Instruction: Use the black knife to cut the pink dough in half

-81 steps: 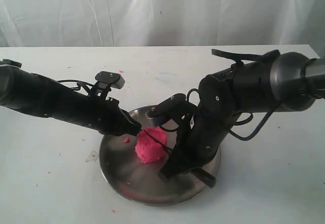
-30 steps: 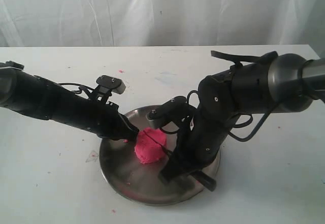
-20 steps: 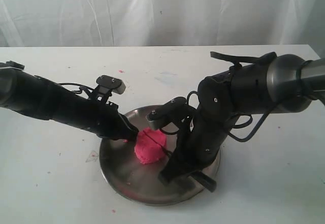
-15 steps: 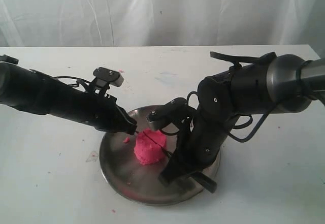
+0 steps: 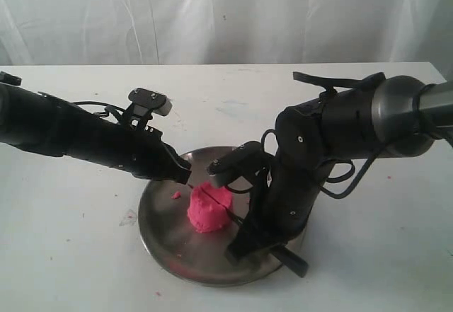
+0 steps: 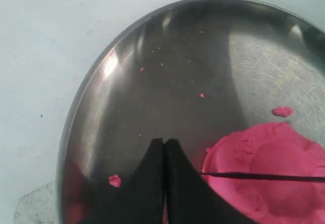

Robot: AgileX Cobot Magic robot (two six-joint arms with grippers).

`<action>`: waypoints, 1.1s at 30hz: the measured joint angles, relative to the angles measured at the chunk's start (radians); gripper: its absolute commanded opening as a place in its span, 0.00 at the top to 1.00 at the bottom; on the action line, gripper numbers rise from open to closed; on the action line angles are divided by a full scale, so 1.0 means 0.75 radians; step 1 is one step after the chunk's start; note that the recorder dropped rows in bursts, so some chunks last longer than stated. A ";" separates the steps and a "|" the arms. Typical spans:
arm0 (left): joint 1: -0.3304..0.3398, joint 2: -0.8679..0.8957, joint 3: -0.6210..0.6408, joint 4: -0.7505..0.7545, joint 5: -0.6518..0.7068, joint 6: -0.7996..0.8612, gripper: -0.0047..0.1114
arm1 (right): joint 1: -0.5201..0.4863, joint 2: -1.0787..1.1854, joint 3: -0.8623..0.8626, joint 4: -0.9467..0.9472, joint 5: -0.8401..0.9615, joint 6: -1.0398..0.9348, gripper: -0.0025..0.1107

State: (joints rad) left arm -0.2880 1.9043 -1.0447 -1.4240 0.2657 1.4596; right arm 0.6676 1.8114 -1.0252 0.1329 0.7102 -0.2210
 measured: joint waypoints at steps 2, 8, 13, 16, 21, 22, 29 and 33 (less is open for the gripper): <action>0.000 0.000 0.000 0.000 0.000 0.000 0.96 | 0.000 0.000 0.000 0.000 0.014 0.000 0.93; 0.000 0.000 0.000 0.000 0.000 0.000 0.96 | 0.000 0.000 0.000 0.000 0.040 0.000 0.93; 0.000 0.000 0.000 0.000 0.000 0.000 0.96 | 0.000 0.000 -0.002 -0.010 0.086 0.000 0.93; 0.000 0.000 0.000 0.000 0.000 0.000 0.96 | 0.000 -0.011 -0.013 -0.042 0.123 0.022 0.93; 0.000 0.000 0.000 0.000 0.000 0.000 0.96 | 0.000 -0.023 -0.023 -0.065 0.179 0.045 0.93; 0.000 0.000 0.000 0.000 0.000 0.000 0.96 | 0.000 -0.023 -0.023 -0.068 0.183 0.046 0.93; 0.000 0.000 0.000 0.000 0.003 0.000 0.96 | 0.000 -0.020 -0.025 -0.068 0.183 0.048 0.93; 0.000 0.000 0.000 0.000 0.003 0.000 0.96 | 0.000 0.003 -0.026 -0.068 0.180 0.046 0.93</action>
State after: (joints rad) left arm -0.2880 1.9043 -1.0447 -1.4240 0.2679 1.4596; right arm 0.6676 1.8136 -1.0444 0.0819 0.8451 -0.1867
